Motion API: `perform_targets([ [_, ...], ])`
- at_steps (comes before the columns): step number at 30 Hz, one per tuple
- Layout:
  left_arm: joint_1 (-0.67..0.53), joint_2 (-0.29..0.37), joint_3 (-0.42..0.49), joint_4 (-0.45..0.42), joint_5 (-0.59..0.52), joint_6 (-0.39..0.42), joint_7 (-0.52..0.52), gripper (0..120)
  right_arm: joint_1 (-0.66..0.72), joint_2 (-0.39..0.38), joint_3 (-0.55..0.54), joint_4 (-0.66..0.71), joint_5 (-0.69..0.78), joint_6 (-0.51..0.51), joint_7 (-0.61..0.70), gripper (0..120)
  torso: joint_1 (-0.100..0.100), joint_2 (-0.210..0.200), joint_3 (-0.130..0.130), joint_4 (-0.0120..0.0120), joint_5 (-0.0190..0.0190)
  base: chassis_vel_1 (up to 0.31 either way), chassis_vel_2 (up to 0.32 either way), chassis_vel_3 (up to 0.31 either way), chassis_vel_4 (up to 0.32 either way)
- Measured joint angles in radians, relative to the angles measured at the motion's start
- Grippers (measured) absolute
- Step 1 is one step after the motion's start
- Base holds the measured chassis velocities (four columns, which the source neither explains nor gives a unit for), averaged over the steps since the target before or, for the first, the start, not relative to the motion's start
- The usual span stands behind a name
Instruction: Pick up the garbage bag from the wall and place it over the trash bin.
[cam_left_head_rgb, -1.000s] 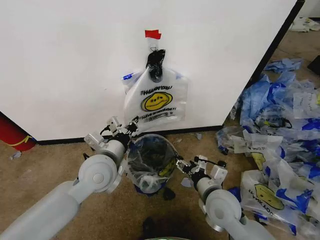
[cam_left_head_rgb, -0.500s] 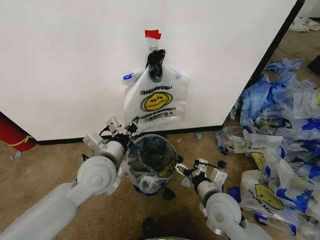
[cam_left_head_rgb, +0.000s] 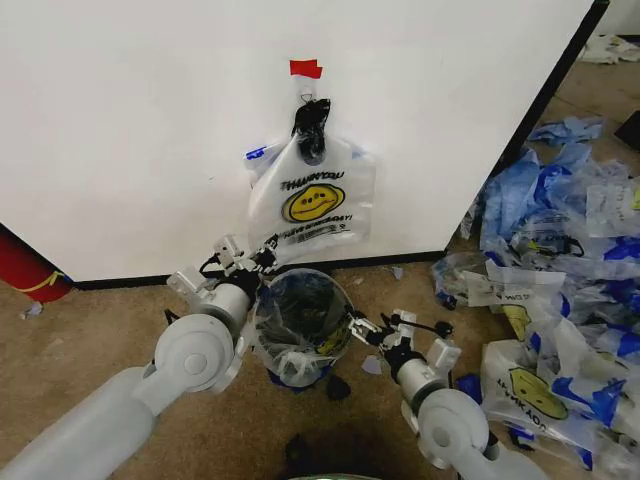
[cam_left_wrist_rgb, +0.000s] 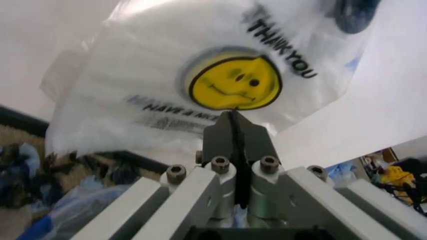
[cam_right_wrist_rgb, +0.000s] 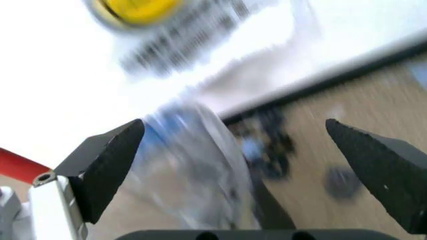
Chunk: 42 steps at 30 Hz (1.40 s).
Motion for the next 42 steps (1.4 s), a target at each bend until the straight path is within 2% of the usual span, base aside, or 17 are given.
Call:
perform_targets([
  [1,0.004,0.0,-0.002,-0.001,0.019,-0.001,0.011,0,-0.003,-0.007,0.011,0.007,-0.026,0.043,-0.047,100,0.0,0.0,0.0,0.0001,-0.0001,0.0,0.0,0.0,0.0],
  [2,0.004,0.0,-0.002,-0.001,0.019,-0.001,0.011,0,-0.003,-0.007,0.011,0.007,-0.026,0.043,-0.047,100,0.0,0.0,0.0,0.0001,-0.0001,0.0,0.0,0.0,0.0],
  [6,0.034,-0.019,-0.02,0.033,0.19,-0.018,0.09,0,0.003,-0.01,0.087,-0.004,-0.215,0.236,-0.19,100,0.0,0.0,0.0,0.0,0.0,0.0,0.0,0.0,0.0],
  [7,0.034,-0.019,-0.02,0.033,0.19,-0.018,0.09,0,0.003,-0.01,0.087,-0.004,-0.215,0.236,-0.19,100,0.0,0.0,0.0,0.0,0.0,0.0,0.0,0.0,0.0],
  [10,0.065,-0.031,-0.045,0.057,0.294,-0.021,0.118,0,-0.006,-0.007,0.171,-0.009,-0.321,0.301,-0.235,100,0.0,0.0,0.0,0.0001,-0.0004,0.0,0.0,0.0,0.0],
  [12,0.09,-0.035,-0.063,0.071,0.434,-0.028,0.139,11,-0.027,-0.01,0.26,0.002,-0.372,0.34,-0.243,100,0.0,0.0,0.0,0.0005,0.0007,0.0,0.0,0.0,0.0],
  [14,0.097,-0.04,-0.066,0.074,0.475,-0.029,0.141,15,-0.039,-0.012,0.299,0.009,-0.396,0.352,-0.24,100,0.0,0.0,0.0,0.0003,-0.0001,0.0,0.0,0.0,0.0],
  [16,0.11,-0.048,-0.072,0.077,0.525,-0.035,0.142,23,-0.059,-0.019,0.359,0.016,-0.423,0.377,-0.24,100,0.0,0.0,0.0,-0.0002,-0.0003,0.0,0.0,0.0,0.0],
  [17,0.126,-0.057,-0.079,0.089,0.577,-0.049,0.152,28,-0.074,-0.025,0.401,0.019,-0.437,0.395,-0.243,100,0.0,0.0,0.0,-0.0002,0.0006,0.0,0.0,0.0,0.0],
  [20,0.169,-0.07,-0.1,0.135,0.734,-0.103,0.191,41,-0.102,-0.037,0.479,0.004,-0.481,0.477,-0.248,100,0.0,0.0,0.0,0.0,-0.0002,0.0,0.0,0.0,0.0],
  [22,0.177,-0.071,-0.104,0.139,0.751,-0.111,0.194,43,-0.107,-0.037,0.489,0.0,-0.489,0.488,-0.248,100,0.0,0.0,0.0,0.0001,0.0,0.0,0.0,0.0,0.0],
  [27,0.296,-0.054,-0.159,0.173,0.874,-0.171,0.217,65,-0.215,-0.038,0.577,-0.007,-0.48,0.533,-0.271,100,0.0,0.0,0.0,0.0,0.0002,0.0,0.0,0.0,0.0],
  [29,0.308,-0.049,-0.162,0.18,0.893,-0.185,0.219,68,-0.226,-0.038,0.586,-0.008,-0.477,0.54,-0.274,100,0.0,0.0,0.0,0.0,-0.0002,0.0,0.0,0.0,0.0],
  [35,0.425,-0.026,-0.237,0.19,0.941,-0.236,0.222,93,-0.277,-0.017,0.609,-0.046,-0.468,0.596,-0.297,100,0.0,0.0,0.0,0.0,-0.0003,0.0,0.0,0.0,0.0],
  [39,0.466,-0.017,-0.277,0.205,0.948,-0.271,0.221,100,-0.282,-0.009,0.607,-0.076,-0.468,0.628,-0.31,100,0.0,0.0,0.0,0.0003,-0.0003,0.0,0.0,0.0,0.0],
  [42,0.476,-0.015,-0.288,0.208,0.949,-0.28,0.221,100,-0.278,-0.005,0.599,-0.088,-0.463,0.644,-0.311,100,0.0,0.0,0.0,0.0001,0.0,0.0,0.0,0.0,0.0],
])
